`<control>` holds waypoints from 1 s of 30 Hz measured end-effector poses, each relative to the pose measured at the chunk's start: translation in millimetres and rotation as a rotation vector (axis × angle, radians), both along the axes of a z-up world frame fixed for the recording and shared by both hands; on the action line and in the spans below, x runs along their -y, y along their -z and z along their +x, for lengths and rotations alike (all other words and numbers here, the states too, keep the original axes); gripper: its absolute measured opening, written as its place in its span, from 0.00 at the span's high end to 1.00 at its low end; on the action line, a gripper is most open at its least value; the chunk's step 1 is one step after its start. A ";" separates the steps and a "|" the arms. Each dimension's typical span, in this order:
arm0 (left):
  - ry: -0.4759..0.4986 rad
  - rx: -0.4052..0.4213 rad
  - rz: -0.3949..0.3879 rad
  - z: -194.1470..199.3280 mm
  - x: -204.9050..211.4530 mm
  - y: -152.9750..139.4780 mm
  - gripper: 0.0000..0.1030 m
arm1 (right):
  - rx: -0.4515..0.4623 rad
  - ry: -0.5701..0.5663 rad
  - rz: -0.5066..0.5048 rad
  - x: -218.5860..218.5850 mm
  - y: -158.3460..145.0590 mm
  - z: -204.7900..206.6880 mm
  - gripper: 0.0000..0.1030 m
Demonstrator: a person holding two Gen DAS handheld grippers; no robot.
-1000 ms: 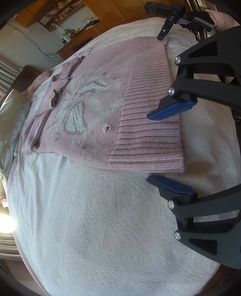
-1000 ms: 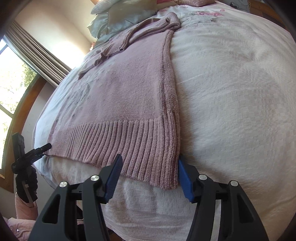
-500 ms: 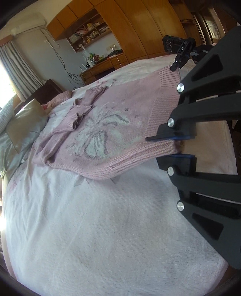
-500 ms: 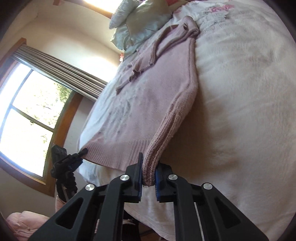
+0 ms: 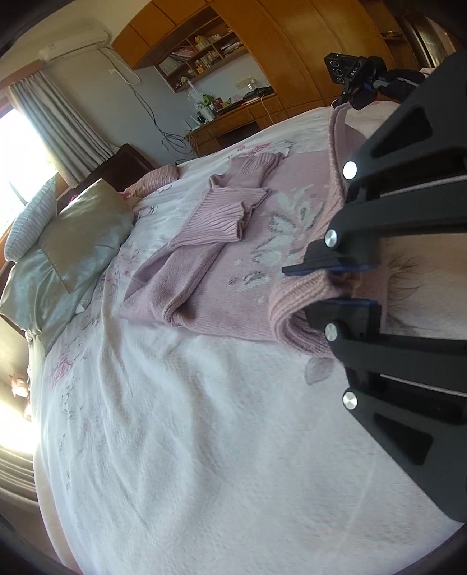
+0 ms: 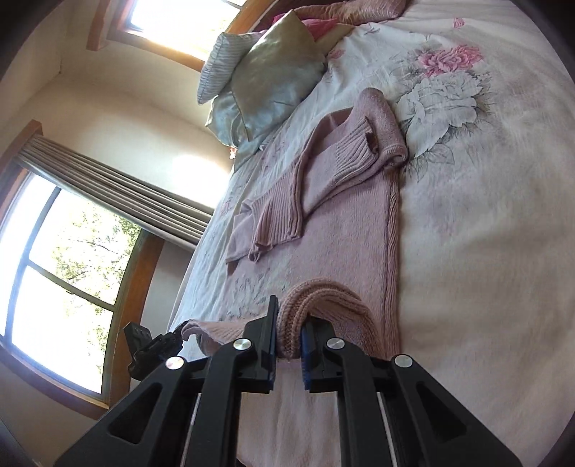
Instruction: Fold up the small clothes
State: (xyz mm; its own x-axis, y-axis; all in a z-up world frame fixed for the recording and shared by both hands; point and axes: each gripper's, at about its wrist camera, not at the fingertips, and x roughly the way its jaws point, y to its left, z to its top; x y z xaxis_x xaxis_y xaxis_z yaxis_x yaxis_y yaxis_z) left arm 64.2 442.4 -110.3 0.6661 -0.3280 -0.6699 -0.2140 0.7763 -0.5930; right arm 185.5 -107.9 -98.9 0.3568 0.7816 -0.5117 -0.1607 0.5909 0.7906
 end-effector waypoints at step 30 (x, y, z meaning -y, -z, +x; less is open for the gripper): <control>0.164 -0.074 0.295 91.0 4.5 25.8 0.45 | 0.134 -0.108 -0.415 -27.3 -6.6 56.8 0.40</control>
